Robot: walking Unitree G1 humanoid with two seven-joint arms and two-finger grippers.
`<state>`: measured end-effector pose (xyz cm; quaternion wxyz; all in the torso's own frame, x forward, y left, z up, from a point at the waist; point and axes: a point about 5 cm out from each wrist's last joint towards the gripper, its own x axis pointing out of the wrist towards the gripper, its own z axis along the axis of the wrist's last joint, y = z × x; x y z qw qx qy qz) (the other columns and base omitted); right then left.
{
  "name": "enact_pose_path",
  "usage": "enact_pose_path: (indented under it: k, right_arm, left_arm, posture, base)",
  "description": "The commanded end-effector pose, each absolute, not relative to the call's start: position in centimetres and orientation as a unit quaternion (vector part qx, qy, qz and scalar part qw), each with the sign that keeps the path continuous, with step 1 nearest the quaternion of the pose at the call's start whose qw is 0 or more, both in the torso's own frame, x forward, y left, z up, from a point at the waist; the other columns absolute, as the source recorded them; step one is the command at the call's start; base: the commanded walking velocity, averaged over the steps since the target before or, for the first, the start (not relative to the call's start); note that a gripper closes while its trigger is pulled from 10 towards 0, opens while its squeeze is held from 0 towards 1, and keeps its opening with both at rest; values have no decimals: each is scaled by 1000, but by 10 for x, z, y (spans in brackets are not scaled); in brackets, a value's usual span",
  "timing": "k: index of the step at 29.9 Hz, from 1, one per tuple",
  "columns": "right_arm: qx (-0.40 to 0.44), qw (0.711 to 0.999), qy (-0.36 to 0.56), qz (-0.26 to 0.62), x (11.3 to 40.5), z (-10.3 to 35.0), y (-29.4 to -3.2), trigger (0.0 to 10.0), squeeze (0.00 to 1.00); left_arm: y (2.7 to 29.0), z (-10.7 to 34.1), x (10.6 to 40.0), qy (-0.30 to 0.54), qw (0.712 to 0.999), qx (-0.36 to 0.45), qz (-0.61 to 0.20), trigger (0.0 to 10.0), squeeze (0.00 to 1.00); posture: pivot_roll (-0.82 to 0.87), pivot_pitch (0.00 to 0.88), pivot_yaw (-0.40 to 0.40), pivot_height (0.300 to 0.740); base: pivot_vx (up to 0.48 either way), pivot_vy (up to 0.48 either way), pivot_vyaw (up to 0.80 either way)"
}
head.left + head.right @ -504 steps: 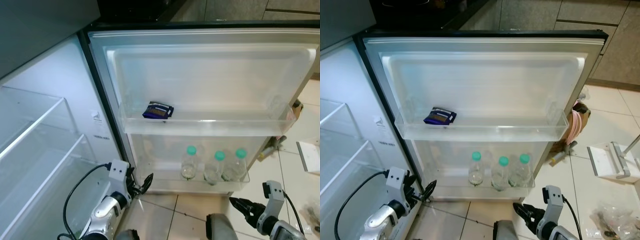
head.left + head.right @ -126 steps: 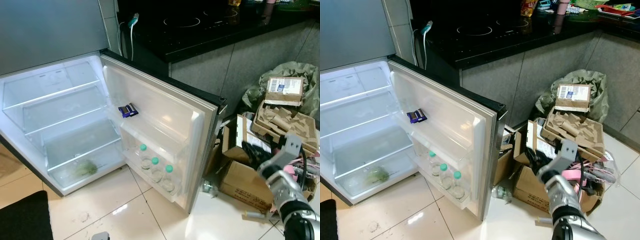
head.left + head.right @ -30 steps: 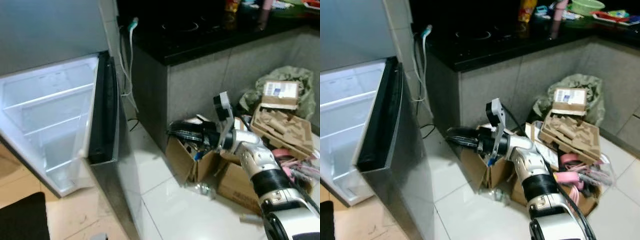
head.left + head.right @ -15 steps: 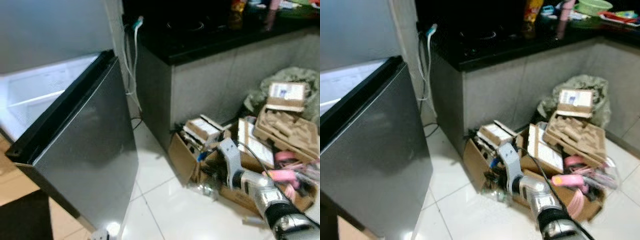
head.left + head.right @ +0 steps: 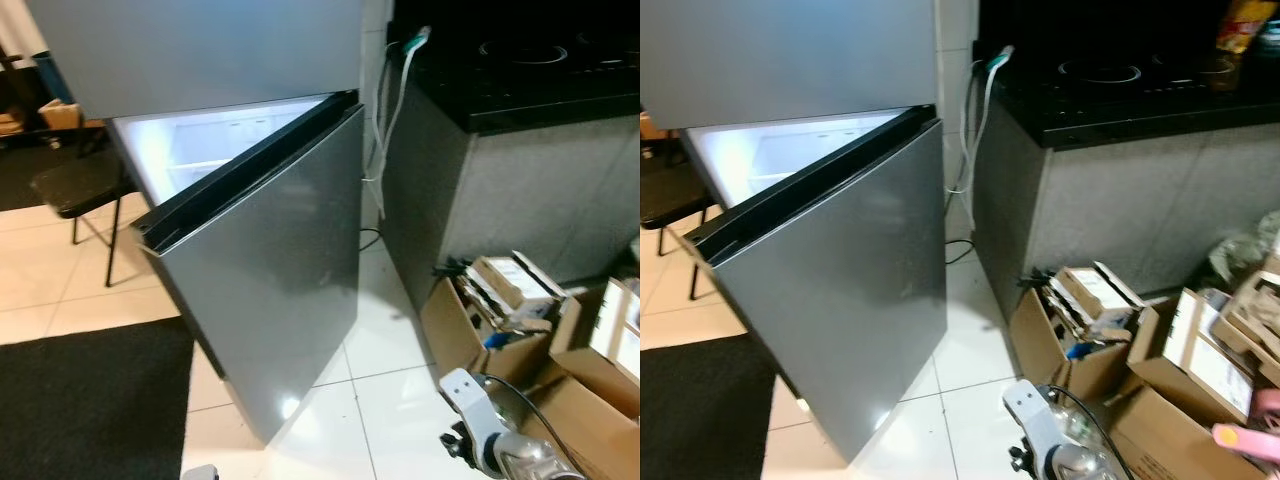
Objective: Restocking fridge
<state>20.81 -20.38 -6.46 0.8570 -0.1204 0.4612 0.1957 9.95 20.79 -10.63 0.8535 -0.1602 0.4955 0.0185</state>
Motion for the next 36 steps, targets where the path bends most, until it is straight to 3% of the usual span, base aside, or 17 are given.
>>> enact_pose_path:
  k: [1, 11, 25, 36]
  right_arm:
    - [-119, 849, 483, 178, 196, -72, -208, 10000, 0]
    - [-111, 838, 513, 146, 172, -83, -217, 10000, 0]
    - [-108, 839, 519, 121, 165, -86, -220, 10000, 0]
    - [-73, 856, 499, 114, 171, -83, -216, 10000, 0]
  left_arm:
    - [209, -107, 99, 502, 852, -150, 15, 10000, 0]
    - [209, -106, 100, 503, 852, -143, 14, 10000, 0]
    - [210, -105, 103, 499, 855, -143, 16, 10000, 0]
    - [210, -106, 102, 502, 854, -139, 12, 10000, 0]
  posture:
    - [-87, 0, -11, 740]
    - [-94, 0, -10, 740]
    - [-92, 0, -9, 740]
    - [-93, 0, -7, 740]
  base:
    - [0, 0, 719]
    - [0, 0, 718]
    - [0, 0, 0]
    - [281, 0, 0]
